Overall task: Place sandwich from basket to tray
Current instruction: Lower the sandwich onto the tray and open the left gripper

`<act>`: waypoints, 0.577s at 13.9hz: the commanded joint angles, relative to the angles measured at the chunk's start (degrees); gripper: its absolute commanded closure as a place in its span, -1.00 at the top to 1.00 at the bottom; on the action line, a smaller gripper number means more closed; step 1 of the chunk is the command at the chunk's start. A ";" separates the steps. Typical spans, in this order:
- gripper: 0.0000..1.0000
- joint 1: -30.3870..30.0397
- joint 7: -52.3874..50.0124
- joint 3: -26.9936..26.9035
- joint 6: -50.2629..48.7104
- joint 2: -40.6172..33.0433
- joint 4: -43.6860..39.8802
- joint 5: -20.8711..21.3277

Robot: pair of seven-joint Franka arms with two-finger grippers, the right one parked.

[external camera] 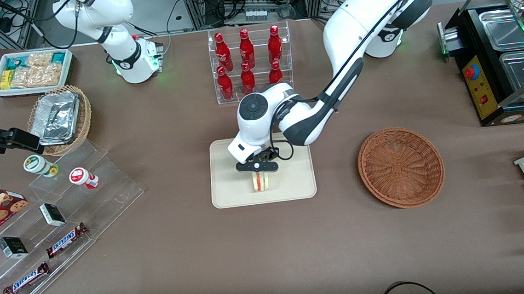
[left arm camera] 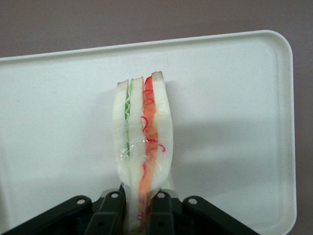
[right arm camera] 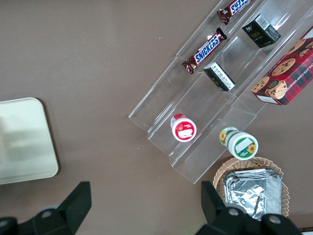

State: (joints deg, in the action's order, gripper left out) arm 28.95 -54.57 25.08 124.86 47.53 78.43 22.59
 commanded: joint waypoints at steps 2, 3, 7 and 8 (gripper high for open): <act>-1.00 2.86 -2.47 -1.53 0.30 2.39 -2.31 2.46; -1.00 2.86 -2.47 -1.62 0.30 2.74 -2.23 2.46; 1.00 2.86 -5.79 -1.88 0.30 2.66 -2.14 2.37; 1.00 2.69 -7.55 -1.88 0.21 2.05 -2.31 2.37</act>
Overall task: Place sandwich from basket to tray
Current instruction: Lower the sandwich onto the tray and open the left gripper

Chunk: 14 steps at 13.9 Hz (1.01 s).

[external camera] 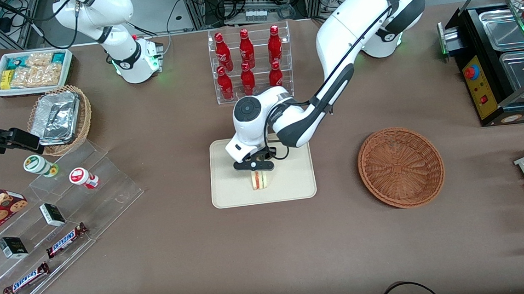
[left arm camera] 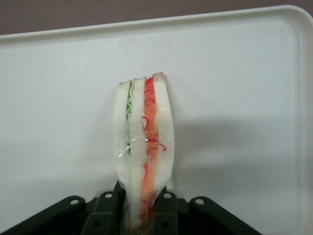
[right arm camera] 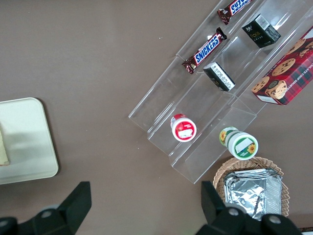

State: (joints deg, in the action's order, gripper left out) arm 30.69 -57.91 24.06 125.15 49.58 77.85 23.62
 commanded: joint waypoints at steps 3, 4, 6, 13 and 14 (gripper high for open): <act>1.00 0.25 -4.93 -0.86 -3.23 -5.26 -1.65 0.90; 1.00 0.07 -5.37 -0.77 -5.07 -6.67 -1.65 0.64; 1.00 -1.51 -10.01 -0.77 -6.84 -11.33 -1.39 -1.46; 1.00 -15.03 -2.00 -0.51 -26.07 -26.18 -0.86 -13.60; 1.00 -17.22 2.06 -0.51 -29.32 -27.77 -0.86 -14.65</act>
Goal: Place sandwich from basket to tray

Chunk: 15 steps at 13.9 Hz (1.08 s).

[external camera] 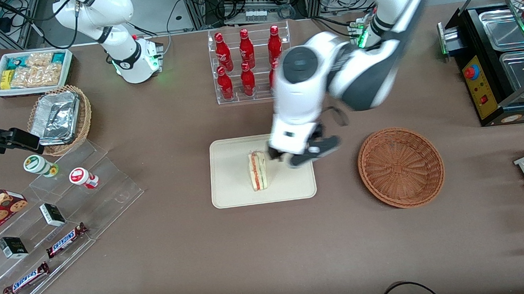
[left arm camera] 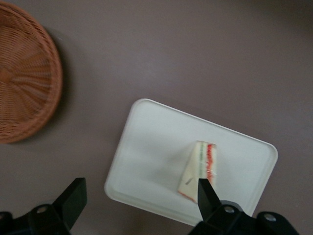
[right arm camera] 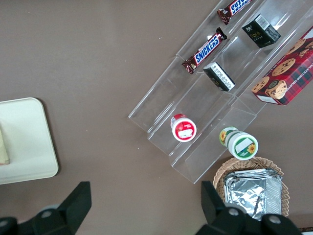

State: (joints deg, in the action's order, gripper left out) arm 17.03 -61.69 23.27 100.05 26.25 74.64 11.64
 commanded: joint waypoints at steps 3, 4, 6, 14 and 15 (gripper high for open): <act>1.00 -10.24 15.07 0.29 -10.12 -8.92 3.40 -3.99; 1.00 -12.79 18.84 0.29 -11.18 -10.76 4.63 -4.08; 1.00 -18.41 27.45 0.29 -11.98 -14.46 7.09 -5.56; 1.00 -32.06 51.66 0.03 -15.14 -22.55 12.63 -11.11; 1.00 -32.15 51.75 -0.06 -15.23 -23.43 13.07 -11.11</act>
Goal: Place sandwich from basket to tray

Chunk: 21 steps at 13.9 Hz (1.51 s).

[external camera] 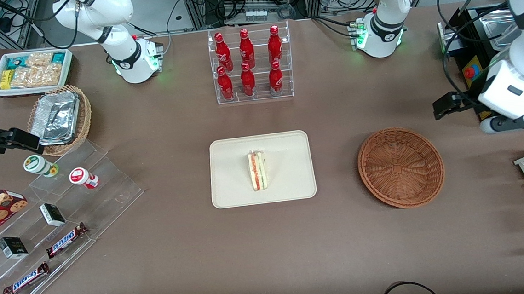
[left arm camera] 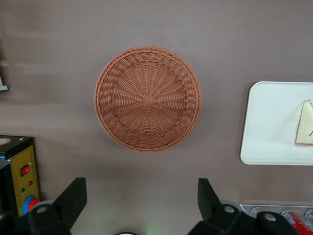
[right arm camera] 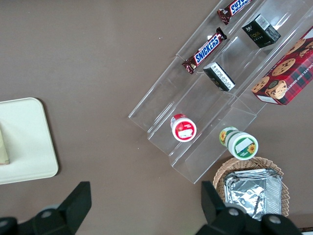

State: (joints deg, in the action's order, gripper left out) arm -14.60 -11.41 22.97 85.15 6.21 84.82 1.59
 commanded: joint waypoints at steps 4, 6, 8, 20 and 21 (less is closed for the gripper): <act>1.00 -0.69 5.68 -1.77 0.55 -9.10 8.69 -1.15; 1.00 -0.09 10.77 -3.88 0.20 -10.07 9.13 -2.82; 1.00 6.12 12.82 -11.15 0.72 -9.81 8.44 -2.74; 1.00 15.30 12.20 -20.86 0.55 -5.59 2.90 2.71; 1.00 15.22 12.20 -20.86 0.29 -5.76 2.63 2.63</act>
State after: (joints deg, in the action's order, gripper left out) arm 0.07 0.48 2.40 85.86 -0.04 89.19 3.04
